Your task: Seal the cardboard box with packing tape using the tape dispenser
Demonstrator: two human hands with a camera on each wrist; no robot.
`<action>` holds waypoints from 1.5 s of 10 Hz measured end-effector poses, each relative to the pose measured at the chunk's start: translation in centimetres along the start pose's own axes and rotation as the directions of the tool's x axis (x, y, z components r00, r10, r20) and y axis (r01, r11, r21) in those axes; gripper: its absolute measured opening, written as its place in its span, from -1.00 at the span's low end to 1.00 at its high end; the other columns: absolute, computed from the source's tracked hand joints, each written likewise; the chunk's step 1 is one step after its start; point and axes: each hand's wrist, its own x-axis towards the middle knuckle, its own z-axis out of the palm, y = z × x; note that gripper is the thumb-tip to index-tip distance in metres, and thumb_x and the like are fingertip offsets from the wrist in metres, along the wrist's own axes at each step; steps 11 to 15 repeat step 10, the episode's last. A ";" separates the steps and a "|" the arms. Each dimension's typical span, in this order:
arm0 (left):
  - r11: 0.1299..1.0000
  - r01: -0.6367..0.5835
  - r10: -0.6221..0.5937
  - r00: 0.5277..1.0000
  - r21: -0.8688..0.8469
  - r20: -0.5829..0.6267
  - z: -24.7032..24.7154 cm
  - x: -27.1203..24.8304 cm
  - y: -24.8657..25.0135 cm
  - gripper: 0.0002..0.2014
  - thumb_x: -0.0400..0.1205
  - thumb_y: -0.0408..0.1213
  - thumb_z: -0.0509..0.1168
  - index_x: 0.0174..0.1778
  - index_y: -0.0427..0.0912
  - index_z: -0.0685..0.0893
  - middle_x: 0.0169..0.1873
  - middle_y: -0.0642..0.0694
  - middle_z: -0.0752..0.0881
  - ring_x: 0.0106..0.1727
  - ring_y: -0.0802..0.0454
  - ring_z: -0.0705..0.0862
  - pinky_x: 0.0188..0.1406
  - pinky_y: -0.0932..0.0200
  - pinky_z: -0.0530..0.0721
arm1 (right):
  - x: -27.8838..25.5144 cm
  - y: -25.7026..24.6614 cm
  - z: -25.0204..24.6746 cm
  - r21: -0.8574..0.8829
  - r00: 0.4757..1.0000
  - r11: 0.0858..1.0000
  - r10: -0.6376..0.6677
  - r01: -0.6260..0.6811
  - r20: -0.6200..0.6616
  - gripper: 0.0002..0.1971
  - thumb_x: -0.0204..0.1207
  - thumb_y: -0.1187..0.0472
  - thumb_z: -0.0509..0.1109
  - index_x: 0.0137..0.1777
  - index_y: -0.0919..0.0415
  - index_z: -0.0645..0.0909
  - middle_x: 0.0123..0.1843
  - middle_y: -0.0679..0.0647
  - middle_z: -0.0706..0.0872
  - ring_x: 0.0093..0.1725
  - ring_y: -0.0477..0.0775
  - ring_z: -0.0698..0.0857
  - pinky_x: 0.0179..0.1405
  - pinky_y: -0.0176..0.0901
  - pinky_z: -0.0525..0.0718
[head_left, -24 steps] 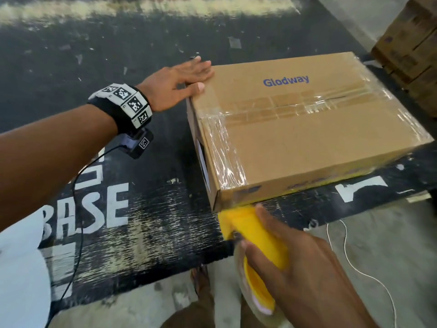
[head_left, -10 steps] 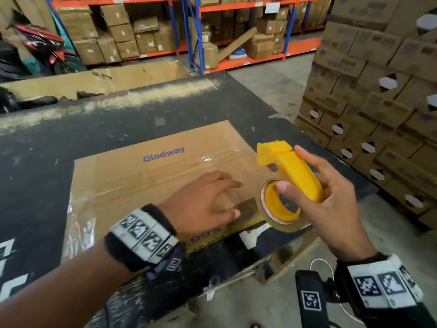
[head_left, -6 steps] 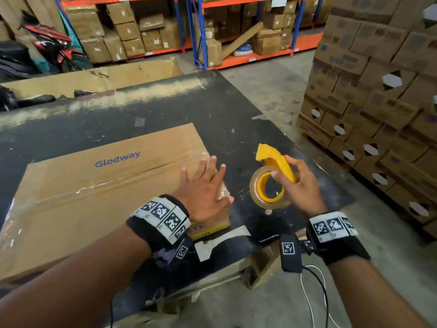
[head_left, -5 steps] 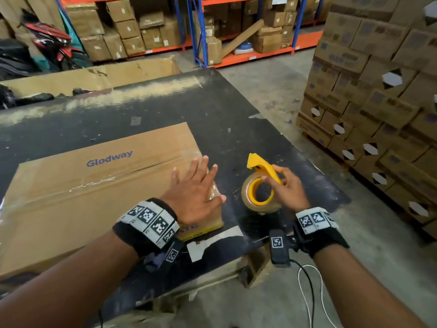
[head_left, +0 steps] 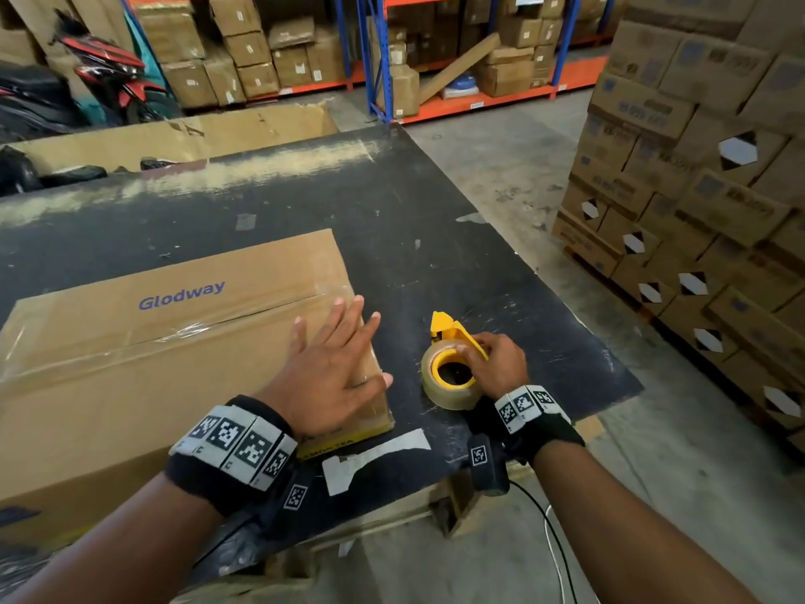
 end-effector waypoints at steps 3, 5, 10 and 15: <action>0.935 0.002 -0.143 0.918 -0.356 -0.370 -1.1 -7.4 -5.6 -0.47 0.62 0.25 0.18 0.52 0.25 0.50 0.51 0.21 0.48 0.60 0.17 0.39 0.62 -0.22 0.39 | -4.8 -6.9 -0.4 0.024 0.928 0.945 -0.316 0.327 -0.198 -0.58 0.54 -0.13 0.40 0.35 -0.02 0.64 0.28 -0.03 0.64 0.20 -0.04 0.68 0.14 -0.06 0.68; 0.886 0.306 -0.438 0.797 -0.348 -0.416 -1.2 -16.8 -15.2 -0.43 0.57 0.31 0.10 0.42 0.15 0.60 0.44 0.11 0.54 0.47 0.04 0.49 0.50 -0.25 0.47 | -9.4 -14.2 3.5 -0.083 0.812 0.809 -0.583 0.582 0.016 -0.43 0.56 -0.26 0.27 0.50 -0.03 0.51 0.58 0.01 0.45 0.47 0.10 0.56 0.38 0.12 0.62; 0.770 0.353 -0.597 0.693 -0.532 -0.403 1.2 -26.2 -26.4 -0.43 0.69 0.25 0.10 0.64 0.24 0.38 0.67 0.09 0.28 0.66 0.00 0.34 0.52 -0.14 0.47 | -12.9 -17.7 5.9 -0.305 0.862 0.815 -0.505 0.492 0.041 -0.39 0.57 -0.25 0.31 0.57 -0.05 0.41 0.66 0.03 0.33 0.55 0.21 0.48 0.39 0.17 0.56; 0.770 0.353 -0.597 0.693 -0.532 -0.403 1.2 -26.2 -26.4 -0.43 0.69 0.25 0.10 0.64 0.24 0.38 0.67 0.09 0.28 0.66 0.00 0.34 0.52 -0.14 0.47 | -12.9 -17.7 5.9 -0.305 0.862 0.815 -0.505 0.492 0.041 -0.39 0.57 -0.25 0.31 0.57 -0.05 0.41 0.66 0.03 0.33 0.55 0.21 0.48 0.39 0.17 0.56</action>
